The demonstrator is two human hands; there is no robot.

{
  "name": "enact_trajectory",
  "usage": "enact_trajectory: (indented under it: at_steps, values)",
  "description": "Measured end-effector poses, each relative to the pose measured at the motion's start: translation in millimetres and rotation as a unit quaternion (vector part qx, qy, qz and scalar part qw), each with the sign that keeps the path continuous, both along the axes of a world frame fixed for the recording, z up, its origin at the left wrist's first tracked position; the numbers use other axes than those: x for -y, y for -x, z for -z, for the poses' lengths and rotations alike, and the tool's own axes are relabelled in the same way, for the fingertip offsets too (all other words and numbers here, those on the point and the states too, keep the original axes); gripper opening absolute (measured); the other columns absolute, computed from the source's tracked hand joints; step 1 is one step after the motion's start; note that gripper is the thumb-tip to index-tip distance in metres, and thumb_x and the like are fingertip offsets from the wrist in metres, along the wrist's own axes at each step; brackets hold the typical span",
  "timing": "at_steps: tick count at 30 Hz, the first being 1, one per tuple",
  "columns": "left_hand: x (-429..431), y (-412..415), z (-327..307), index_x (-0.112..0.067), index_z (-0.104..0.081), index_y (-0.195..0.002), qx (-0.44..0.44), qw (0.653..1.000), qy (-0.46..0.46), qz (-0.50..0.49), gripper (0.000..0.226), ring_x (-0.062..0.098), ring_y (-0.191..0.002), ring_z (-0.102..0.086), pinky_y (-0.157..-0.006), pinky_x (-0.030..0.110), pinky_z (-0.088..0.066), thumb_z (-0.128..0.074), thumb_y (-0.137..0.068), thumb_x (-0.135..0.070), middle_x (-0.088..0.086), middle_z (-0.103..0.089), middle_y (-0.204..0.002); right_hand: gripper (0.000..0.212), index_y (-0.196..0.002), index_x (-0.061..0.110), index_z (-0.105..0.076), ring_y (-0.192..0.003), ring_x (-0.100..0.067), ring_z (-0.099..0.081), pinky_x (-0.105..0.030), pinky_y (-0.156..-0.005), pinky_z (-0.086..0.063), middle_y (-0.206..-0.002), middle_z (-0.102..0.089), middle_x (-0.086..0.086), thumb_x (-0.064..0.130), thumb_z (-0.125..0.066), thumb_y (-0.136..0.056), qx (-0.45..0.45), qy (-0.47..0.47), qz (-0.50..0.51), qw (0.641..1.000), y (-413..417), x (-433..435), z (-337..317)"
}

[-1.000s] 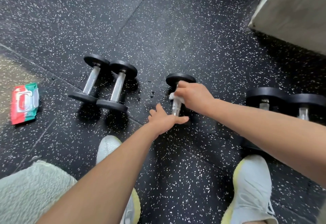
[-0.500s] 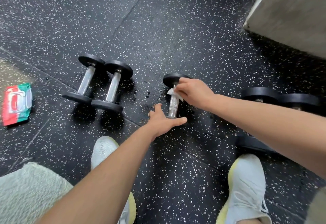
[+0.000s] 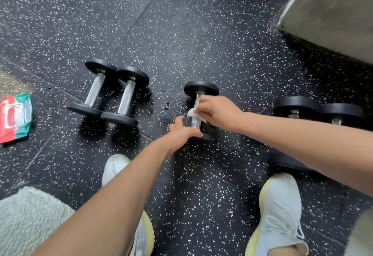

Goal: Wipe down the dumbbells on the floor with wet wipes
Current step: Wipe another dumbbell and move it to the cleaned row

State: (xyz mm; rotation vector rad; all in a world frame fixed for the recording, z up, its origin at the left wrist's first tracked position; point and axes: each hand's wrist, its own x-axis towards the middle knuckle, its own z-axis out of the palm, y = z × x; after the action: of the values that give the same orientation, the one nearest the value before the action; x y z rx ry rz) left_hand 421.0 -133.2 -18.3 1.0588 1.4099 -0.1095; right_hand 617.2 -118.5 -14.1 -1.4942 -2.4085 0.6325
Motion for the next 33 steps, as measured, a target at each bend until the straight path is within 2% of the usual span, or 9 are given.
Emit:
enact_trajectory:
  at_steps: [4,7,10,13,17,20,23,29,33]
  values:
    - [1,1,3,-0.049,-0.010,-0.159,0.005,1.000,0.008,-0.006,0.126,0.032,-0.147,-0.034,-0.119,0.059,-0.033,-0.076,-0.053,-0.060,0.000,-0.012,-0.168,0.013,-0.102,0.025,-0.078,-0.077,-0.012,-0.060,-0.027,-0.062,-0.041,-0.094,-0.065,0.010,0.030,-0.068,-0.095,0.007,0.045,-0.085,0.995,4,17,-2]
    - [1,-1,6,-0.044,-0.005,-0.162,0.006,1.000,0.015,-0.022,0.136,0.034,-0.150,-0.032,-0.121,0.060,-0.031,-0.083,-0.052,-0.058,0.001,-0.009,-0.173,0.009,-0.098,0.024,-0.080,-0.073,-0.006,-0.053,-0.025,-0.063,-0.039,-0.090,-0.063,0.013,0.026,-0.073,-0.093,-0.009,0.022,-0.026,0.999,-3,-1,1]
    - [7,-5,11,-0.032,0.006,-0.165,0.005,0.999,0.017,-0.037,0.141,0.034,-0.154,-0.027,-0.125,0.057,-0.023,-0.088,-0.063,-0.057,0.006,-0.010,-0.174,0.009,-0.097,0.021,-0.081,-0.075,-0.018,-0.063,-0.033,-0.066,-0.051,-0.088,-0.064,0.009,0.021,-0.075,-0.090,-0.020,0.010,0.076,0.997,-12,-12,3]
    - [10,-8,13,-0.026,0.014,-0.165,0.001,1.000,0.010,-0.028,0.143,0.031,-0.158,-0.021,-0.127,0.056,-0.020,-0.088,-0.069,-0.057,0.007,-0.007,-0.175,0.010,-0.097,0.021,-0.080,-0.078,-0.019,-0.064,-0.035,-0.065,-0.053,-0.093,-0.067,0.008,0.024,-0.072,-0.092,-0.010,0.016,0.042,0.999,-13,3,4]
    - [7,-7,15,-0.028,0.013,-0.165,0.001,1.000,0.021,-0.023,0.151,0.030,-0.157,-0.023,-0.126,0.055,-0.021,-0.088,-0.058,-0.061,0.008,-0.011,-0.175,0.013,-0.099,0.024,-0.078,-0.076,-0.017,-0.063,-0.034,-0.062,-0.051,-0.091,-0.065,0.010,0.029,-0.068,-0.094,0.005,0.054,-0.072,0.996,-5,25,5]
    - [7,-3,18,-0.028,0.010,-0.166,0.008,0.999,0.019,-0.031,0.141,0.033,-0.157,-0.023,-0.126,0.056,-0.020,-0.089,-0.070,-0.056,0.007,-0.009,-0.175,0.010,-0.096,0.023,-0.080,-0.077,-0.016,-0.064,-0.034,-0.065,-0.052,-0.091,-0.067,0.009,0.027,-0.072,-0.093,-0.009,0.032,-0.023,0.999,-9,6,8]
    - [4,-4,17,-0.030,0.009,-0.166,0.005,0.999,0.019,-0.028,0.140,0.034,-0.157,-0.022,-0.125,0.059,-0.020,-0.089,-0.069,-0.057,0.006,-0.009,-0.175,0.008,-0.095,0.020,-0.080,-0.076,-0.017,-0.065,-0.034,-0.067,-0.053,-0.092,-0.068,0.008,0.023,-0.075,-0.090,-0.025,0.013,0.055,0.998,-17,-8,8]
    - [6,-6,19,-0.032,0.012,-0.165,0.026,0.999,0.020,-0.024,0.153,0.032,-0.157,-0.024,-0.126,0.057,-0.020,-0.090,-0.055,-0.062,0.007,-0.009,-0.175,0.011,-0.100,0.023,-0.079,-0.080,-0.013,-0.062,-0.027,-0.066,-0.045,-0.094,-0.067,0.010,0.026,-0.071,-0.092,-0.006,0.079,-0.065,0.995,-4,28,2]
    - [10,-8,19,-0.030,0.015,-0.165,0.016,1.000,0.006,-0.014,0.154,0.032,-0.158,-0.020,-0.127,0.058,-0.019,-0.090,-0.058,-0.067,0.007,-0.007,-0.176,0.009,-0.096,0.022,-0.081,-0.079,-0.012,-0.063,-0.032,-0.072,-0.052,-0.093,-0.069,0.009,0.024,-0.076,-0.090,-0.025,0.061,0.008,0.998,-13,4,3]
